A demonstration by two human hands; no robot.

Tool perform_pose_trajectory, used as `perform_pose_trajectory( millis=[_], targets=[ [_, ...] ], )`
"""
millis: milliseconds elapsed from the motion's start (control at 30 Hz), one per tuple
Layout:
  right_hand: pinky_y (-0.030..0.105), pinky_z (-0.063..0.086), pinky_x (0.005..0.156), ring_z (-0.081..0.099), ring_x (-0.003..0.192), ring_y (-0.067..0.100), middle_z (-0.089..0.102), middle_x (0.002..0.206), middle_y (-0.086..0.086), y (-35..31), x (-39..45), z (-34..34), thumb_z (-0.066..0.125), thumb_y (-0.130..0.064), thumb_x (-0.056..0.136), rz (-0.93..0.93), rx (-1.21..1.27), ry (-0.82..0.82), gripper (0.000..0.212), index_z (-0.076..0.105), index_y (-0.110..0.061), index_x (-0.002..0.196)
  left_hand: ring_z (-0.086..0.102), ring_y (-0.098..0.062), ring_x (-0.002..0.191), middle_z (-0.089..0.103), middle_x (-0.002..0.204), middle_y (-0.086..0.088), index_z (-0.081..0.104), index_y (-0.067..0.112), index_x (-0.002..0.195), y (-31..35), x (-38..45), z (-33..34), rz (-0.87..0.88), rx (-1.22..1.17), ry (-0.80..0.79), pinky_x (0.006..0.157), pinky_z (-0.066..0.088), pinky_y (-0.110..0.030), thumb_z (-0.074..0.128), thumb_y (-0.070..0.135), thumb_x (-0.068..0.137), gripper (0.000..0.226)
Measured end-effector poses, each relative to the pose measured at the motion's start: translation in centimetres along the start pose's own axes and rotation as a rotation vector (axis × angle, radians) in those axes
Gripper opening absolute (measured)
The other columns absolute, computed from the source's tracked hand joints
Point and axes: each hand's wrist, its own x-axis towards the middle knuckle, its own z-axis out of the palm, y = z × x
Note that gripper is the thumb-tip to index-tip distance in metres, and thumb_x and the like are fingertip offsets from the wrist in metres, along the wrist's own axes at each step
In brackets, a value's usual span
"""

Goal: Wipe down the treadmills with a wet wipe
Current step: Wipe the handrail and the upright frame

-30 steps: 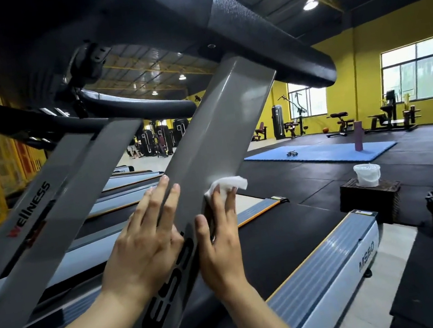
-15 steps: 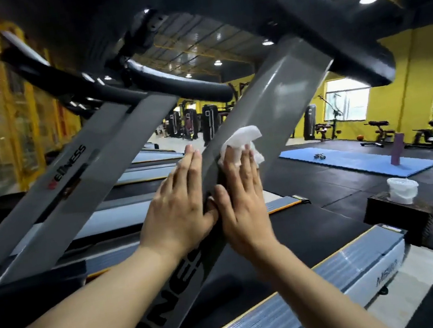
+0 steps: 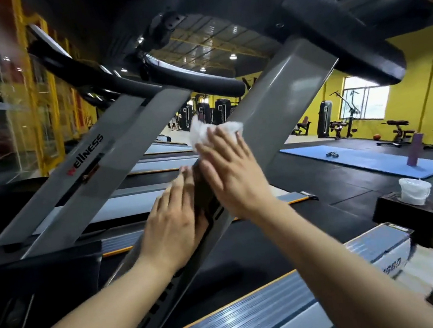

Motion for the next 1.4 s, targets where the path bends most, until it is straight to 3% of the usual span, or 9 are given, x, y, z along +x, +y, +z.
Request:
perform_pose_trajectory(
  millis=[233,333,467,600,700,900,1000,1267,1400],
  targets=[
    [0.044,0.017,0.124,0.017,0.154,0.019,0.03,0.163,0.008,-2.7,-4.2,1.5,0.035,-0.039,0.106,-0.207,0.043,-0.086,0.054,0.04,-0.014,0.153,0.039,-0.038,0.146,0.026,0.164,-0.023,0.022,-0.006,0.157,-0.9,-4.8,0.8,-0.063,-0.011,-0.007,0.115,0.035,-0.046,0.039,0.035,0.096,0.076],
    [0.047,0.019,0.123,0.009,0.155,0.021,0.016,0.167,0.01,1.6,-2.4,0.5,0.034,-0.041,0.106,0.037,0.013,0.01,0.06,0.023,-0.018,0.159,0.034,-0.036,0.148,0.018,0.167,-0.02,0.014,-0.002,0.16,-0.7,-4.9,0.7,-0.079,-0.003,-0.022,0.116,0.036,-0.046,0.04,0.035,0.091,0.082],
    [0.046,0.01,0.125,-0.01,0.155,0.016,-0.006,0.169,0.008,2.2,-3.7,2.0,0.034,-0.049,0.103,0.456,0.268,0.099,0.07,0.005,-0.022,0.161,0.029,-0.035,0.151,0.011,0.169,-0.018,0.006,0.0,0.161,-0.5,-5.0,0.9,-0.094,0.017,-0.04,0.117,0.036,-0.048,0.038,0.038,0.095,0.082],
    [0.04,0.002,0.126,-0.015,0.154,0.021,-0.013,0.168,0.009,-5.5,-11.0,5.9,0.037,-0.048,0.104,0.452,0.433,0.045,0.072,0.006,-0.018,0.161,0.027,-0.035,0.152,0.009,0.169,-0.018,0.006,0.001,0.161,-0.5,-5.0,1.2,-0.087,0.023,-0.032,0.118,0.035,-0.048,0.038,0.037,0.095,0.082],
    [0.038,0.0,0.126,-0.02,0.153,0.016,-0.023,0.166,-0.002,-8.2,-14.5,7.2,0.031,-0.052,0.104,0.496,0.524,-0.012,0.069,-0.002,-0.028,0.16,0.026,-0.033,0.153,0.008,0.169,-0.017,0.005,0.002,0.161,-0.6,-5.0,1.4,-0.085,0.024,-0.022,0.119,0.034,-0.047,0.037,0.038,0.096,0.081],
    [0.019,-0.012,0.119,-0.016,0.154,0.015,-0.012,0.167,0.009,-1.7,-5.5,5.4,0.025,-0.051,0.1,0.674,0.626,0.254,0.071,0.008,-0.019,0.16,0.024,-0.033,0.153,0.007,0.169,-0.017,0.003,0.001,0.161,-0.8,-5.0,1.4,-0.062,0.046,-0.025,0.119,0.035,-0.047,0.041,0.036,0.097,0.082],
    [0.022,-0.009,0.12,-0.012,0.154,0.017,-0.01,0.167,0.012,1.5,-2.0,4.0,0.028,-0.042,0.102,0.76,0.642,0.351,0.066,0.01,-0.018,0.16,0.026,-0.033,0.152,0.009,0.169,-0.018,0.005,0.001,0.161,-0.7,-5.1,1.4,-0.069,0.054,-0.017,0.117,0.036,-0.046,0.043,0.036,0.098,0.082],
    [0.018,0.01,0.123,0.005,0.151,-0.006,0.002,0.166,-0.015,-7.9,-11.3,6.8,0.036,-0.042,0.107,0.858,1.003,0.242,0.069,-0.003,-0.025,0.161,0.028,-0.033,0.152,0.01,0.169,-0.018,0.004,0.001,0.161,-0.4,-5.0,1.4,-0.084,0.062,-0.011,0.115,0.038,-0.047,0.043,0.036,0.097,0.082],
    [0.015,-0.002,0.119,-0.003,0.154,0.009,-0.002,0.168,0.0,-3.8,-6.2,4.8,0.031,-0.036,0.109,0.935,0.917,0.301,0.062,0.002,-0.019,0.161,0.029,-0.033,0.151,0.01,0.169,-0.018,0.006,0.0,0.161,-0.5,-4.9,1.1,-0.088,0.068,-0.026,0.115,0.04,-0.048,0.045,0.036,0.097,0.083]
  ],
)
